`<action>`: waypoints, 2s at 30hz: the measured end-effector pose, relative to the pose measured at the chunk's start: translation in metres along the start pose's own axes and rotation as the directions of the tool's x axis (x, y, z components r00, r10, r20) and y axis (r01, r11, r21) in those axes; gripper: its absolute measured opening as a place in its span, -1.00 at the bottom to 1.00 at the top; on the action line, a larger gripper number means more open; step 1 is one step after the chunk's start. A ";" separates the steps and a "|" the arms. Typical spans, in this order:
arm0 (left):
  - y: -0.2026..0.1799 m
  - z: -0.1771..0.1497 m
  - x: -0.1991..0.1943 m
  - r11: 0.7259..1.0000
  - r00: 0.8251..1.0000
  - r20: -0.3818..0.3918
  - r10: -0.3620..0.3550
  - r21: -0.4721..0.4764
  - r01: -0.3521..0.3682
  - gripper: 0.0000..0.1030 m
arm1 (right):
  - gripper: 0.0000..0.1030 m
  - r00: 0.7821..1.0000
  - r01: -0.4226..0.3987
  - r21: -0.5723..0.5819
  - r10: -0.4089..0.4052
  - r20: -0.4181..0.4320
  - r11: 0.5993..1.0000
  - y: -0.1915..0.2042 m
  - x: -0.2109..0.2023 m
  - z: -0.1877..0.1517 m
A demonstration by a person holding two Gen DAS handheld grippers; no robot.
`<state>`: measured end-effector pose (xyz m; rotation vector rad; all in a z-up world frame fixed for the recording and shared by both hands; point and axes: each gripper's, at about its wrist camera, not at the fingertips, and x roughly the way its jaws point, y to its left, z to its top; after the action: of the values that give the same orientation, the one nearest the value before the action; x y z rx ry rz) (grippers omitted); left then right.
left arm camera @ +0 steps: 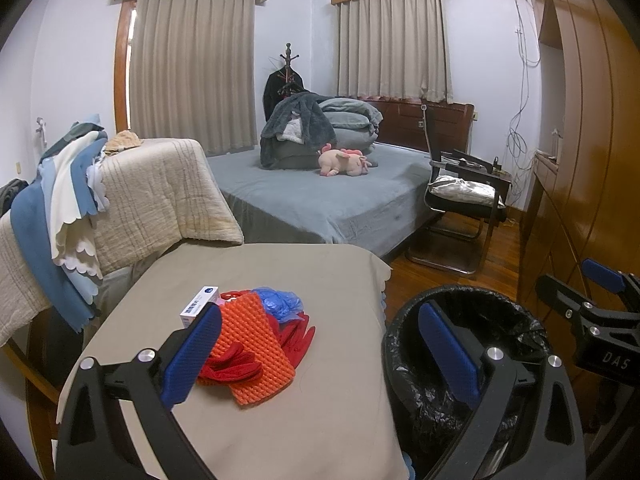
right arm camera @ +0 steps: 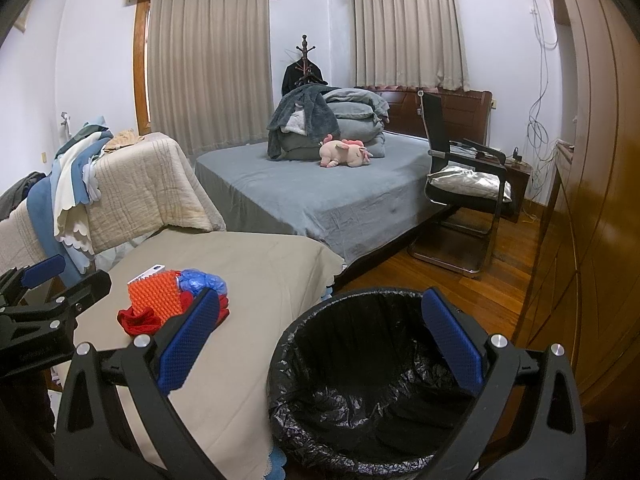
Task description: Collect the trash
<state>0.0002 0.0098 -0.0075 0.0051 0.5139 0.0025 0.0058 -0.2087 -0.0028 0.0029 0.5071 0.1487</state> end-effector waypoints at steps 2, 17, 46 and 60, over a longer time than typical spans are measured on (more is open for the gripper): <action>-0.001 0.001 -0.001 1.000 1.000 -0.001 0.000 -0.001 0.000 0.88 | 0.90 1.000 0.000 0.001 0.000 -0.001 1.000 0.000 0.000 0.000; -0.001 0.000 -0.001 1.000 1.000 0.001 0.000 -0.001 0.000 0.88 | 0.90 1.000 0.000 0.000 0.000 0.000 1.000 0.002 0.001 0.001; 0.016 -0.004 0.012 0.999 1.000 -0.012 0.026 -0.029 -0.027 0.88 | 0.90 0.999 -0.047 -0.017 0.046 -0.024 0.999 0.023 0.028 0.002; 0.091 -0.033 0.047 0.985 0.988 -0.043 0.145 -0.088 -0.149 0.88 | 0.90 0.985 -0.140 -0.065 0.132 -0.110 0.988 0.074 0.106 -0.012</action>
<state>0.0244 0.1009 -0.0592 -0.0464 0.5486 0.1708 0.0809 -0.1205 -0.0619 -0.0414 0.6072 0.3021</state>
